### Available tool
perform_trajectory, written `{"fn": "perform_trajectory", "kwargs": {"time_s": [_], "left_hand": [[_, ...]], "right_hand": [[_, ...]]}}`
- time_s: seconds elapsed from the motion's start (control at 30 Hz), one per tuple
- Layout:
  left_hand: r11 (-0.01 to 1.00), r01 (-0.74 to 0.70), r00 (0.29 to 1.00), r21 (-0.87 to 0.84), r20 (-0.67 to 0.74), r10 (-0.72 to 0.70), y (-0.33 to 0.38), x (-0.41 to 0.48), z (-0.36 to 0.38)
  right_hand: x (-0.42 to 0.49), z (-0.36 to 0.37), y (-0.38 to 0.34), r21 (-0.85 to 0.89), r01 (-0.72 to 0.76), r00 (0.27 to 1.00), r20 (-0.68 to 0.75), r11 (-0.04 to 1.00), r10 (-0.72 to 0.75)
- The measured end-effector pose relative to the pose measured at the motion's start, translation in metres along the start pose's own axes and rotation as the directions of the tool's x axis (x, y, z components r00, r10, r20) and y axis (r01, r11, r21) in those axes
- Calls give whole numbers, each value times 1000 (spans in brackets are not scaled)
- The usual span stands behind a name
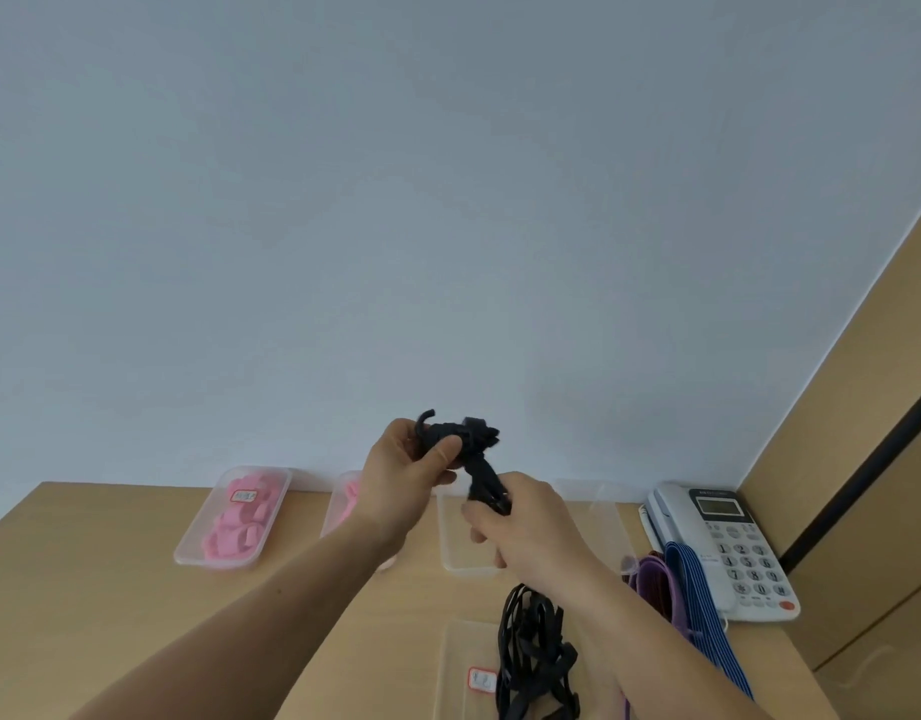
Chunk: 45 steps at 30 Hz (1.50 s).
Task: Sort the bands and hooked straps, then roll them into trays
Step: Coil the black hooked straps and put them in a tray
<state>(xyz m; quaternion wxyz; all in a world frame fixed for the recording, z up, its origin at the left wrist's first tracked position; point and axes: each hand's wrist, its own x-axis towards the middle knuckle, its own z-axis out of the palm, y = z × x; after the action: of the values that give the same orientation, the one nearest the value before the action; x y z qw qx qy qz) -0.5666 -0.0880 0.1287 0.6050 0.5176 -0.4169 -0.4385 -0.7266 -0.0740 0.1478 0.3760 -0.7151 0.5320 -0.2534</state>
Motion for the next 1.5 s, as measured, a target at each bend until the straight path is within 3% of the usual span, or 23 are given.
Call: {"fn": "perform_trajectory", "kwargs": {"time_s": [0.1, 0.23, 0.37, 0.47, 0.57, 0.63, 0.87, 1.03, 1.13, 1.27, 1.33, 1.4, 1.47, 1.5], "left_hand": [[995, -18, 1000, 98, 25, 15, 2, 2, -6], [897, -83, 983, 434, 184, 2, 7, 4, -14], [932, 20, 907, 362, 386, -169, 18, 3, -24], [941, 176, 780, 289, 542, -312, 28, 0, -30], [929, 355, 669, 106, 665, -331, 32, -4, -31], [897, 440, 647, -29, 703, -295, 33, -7, -26], [716, 602, 695, -353, 673, -253, 30, -21, 5], [574, 622, 733, -533, 654, -186, 39, -28, 26], [604, 546, 805, -581, 564, -186, 38, -28, 36], [802, 489, 804, -343, 534, -261, 27, -30, 38], [904, 419, 833, -82, 431, -347, 27, -28, 30], [931, 339, 887, 133, 285, -364, 25, -25, 19], [925, 349, 890, 147, 256, -377, 23, -22, 10], [911, 404, 857, 82, 313, -408, 24, -22, 8]], "right_hand": [[-2, 4, 6, -304, 118, 990, -38, 945, -136], [2, -8, 9, -458, 207, 967, -40, 864, -253], [12, -41, 9, -492, 299, 952, 93, 818, -292], [18, -59, 7, -326, 354, 935, 152, 876, -321], [19, -64, 2, 61, 337, 934, 100, 939, -342], [18, -61, 2, 305, 299, 944, 45, 904, -327], [14, -30, -1, 583, 320, 944, -265, 747, -197], [13, -7, -5, 518, 438, 860, -481, 735, -173], [9, 1, -4, 499, 502, 845, -456, 706, -279], [12, 3, 2, 462, 402, 880, -435, 791, -193], [14, -2, 7, 515, 375, 905, -384, 771, -184], [14, -13, 12, 539, 344, 927, -327, 769, -186], [14, -19, 15, 604, 304, 950, -247, 737, -189], [14, -19, 15, 643, 265, 964, -198, 719, -179]]}}
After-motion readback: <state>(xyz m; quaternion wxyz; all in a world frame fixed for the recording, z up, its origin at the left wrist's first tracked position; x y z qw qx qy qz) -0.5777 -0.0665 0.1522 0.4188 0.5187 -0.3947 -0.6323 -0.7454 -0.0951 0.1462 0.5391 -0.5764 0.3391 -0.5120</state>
